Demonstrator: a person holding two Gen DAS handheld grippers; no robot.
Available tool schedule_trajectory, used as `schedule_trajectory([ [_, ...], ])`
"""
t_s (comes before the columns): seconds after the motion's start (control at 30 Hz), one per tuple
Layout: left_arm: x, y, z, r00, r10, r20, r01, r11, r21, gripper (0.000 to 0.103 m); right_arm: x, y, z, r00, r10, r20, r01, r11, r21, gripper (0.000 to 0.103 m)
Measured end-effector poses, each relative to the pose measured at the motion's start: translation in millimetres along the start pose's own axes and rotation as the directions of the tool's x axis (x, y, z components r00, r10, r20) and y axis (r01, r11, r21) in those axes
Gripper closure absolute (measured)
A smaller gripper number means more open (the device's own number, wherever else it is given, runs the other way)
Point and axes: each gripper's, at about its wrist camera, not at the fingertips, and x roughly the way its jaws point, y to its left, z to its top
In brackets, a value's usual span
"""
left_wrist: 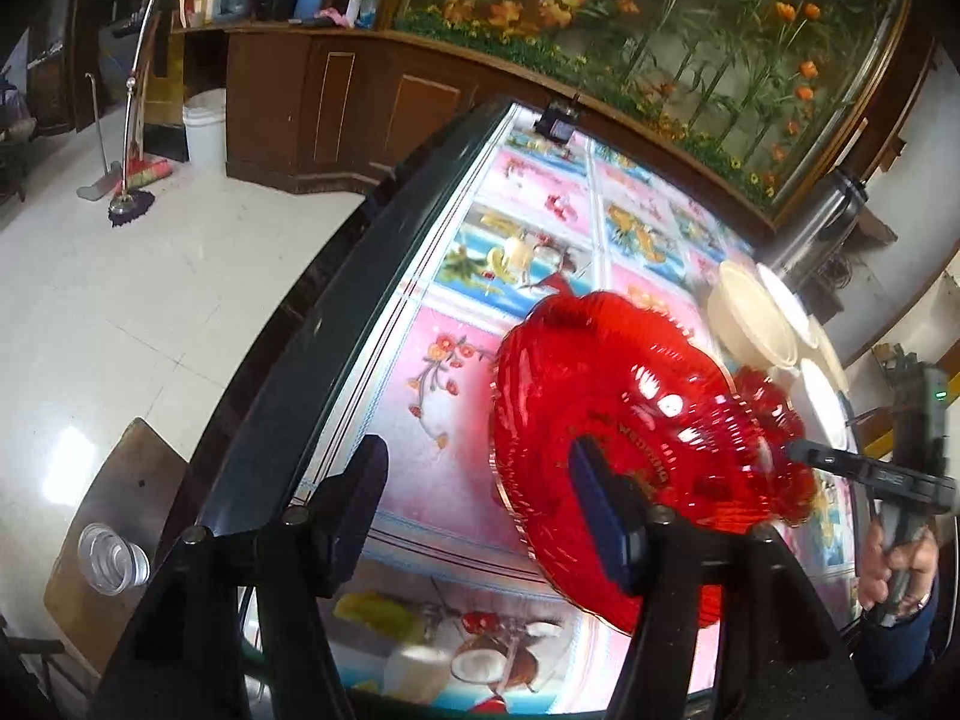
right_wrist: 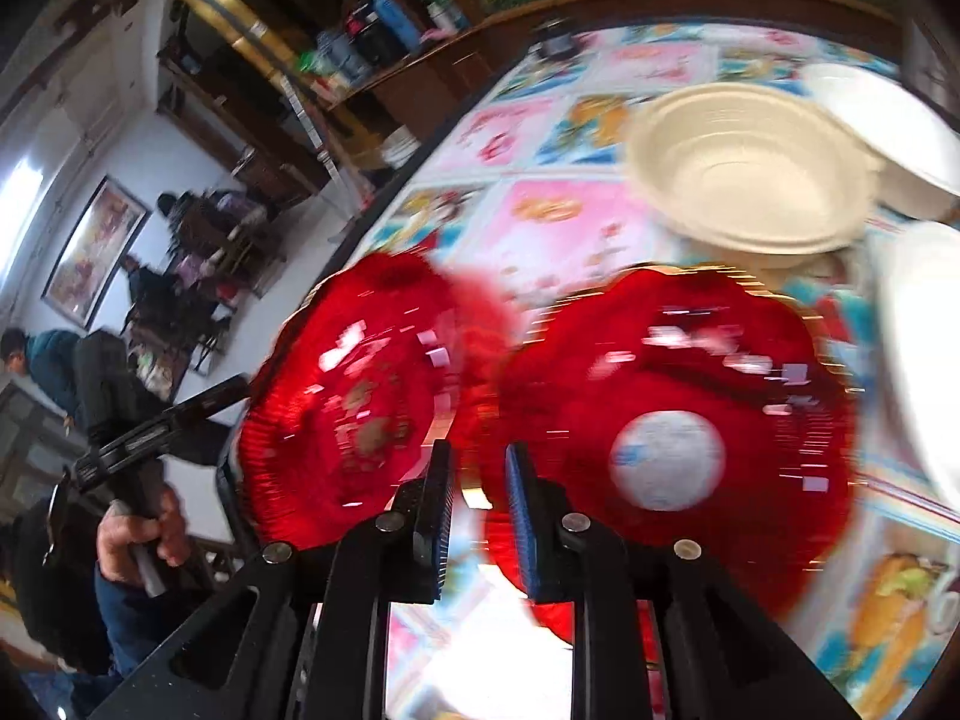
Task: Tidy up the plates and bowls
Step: 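Lift both red plates off the table, bringing the tools toward each other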
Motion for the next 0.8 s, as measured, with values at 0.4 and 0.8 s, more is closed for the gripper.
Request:
schedule_trajectory([
  [0.4,-21,-76,-6,0.992,-0.118,0.032,0.112,0.983,0.146,0.035,-6,-48,-20,0.988,-0.146,-0.047,0.146,0.989,0.001,0.083],
  [0.8,-12,-128,-18,0.979,-0.203,-0.022,0.202,0.953,0.225,0.035,-42,-52,-67,0.970,-0.203,-0.133,0.198,0.979,-0.055,0.083],
])
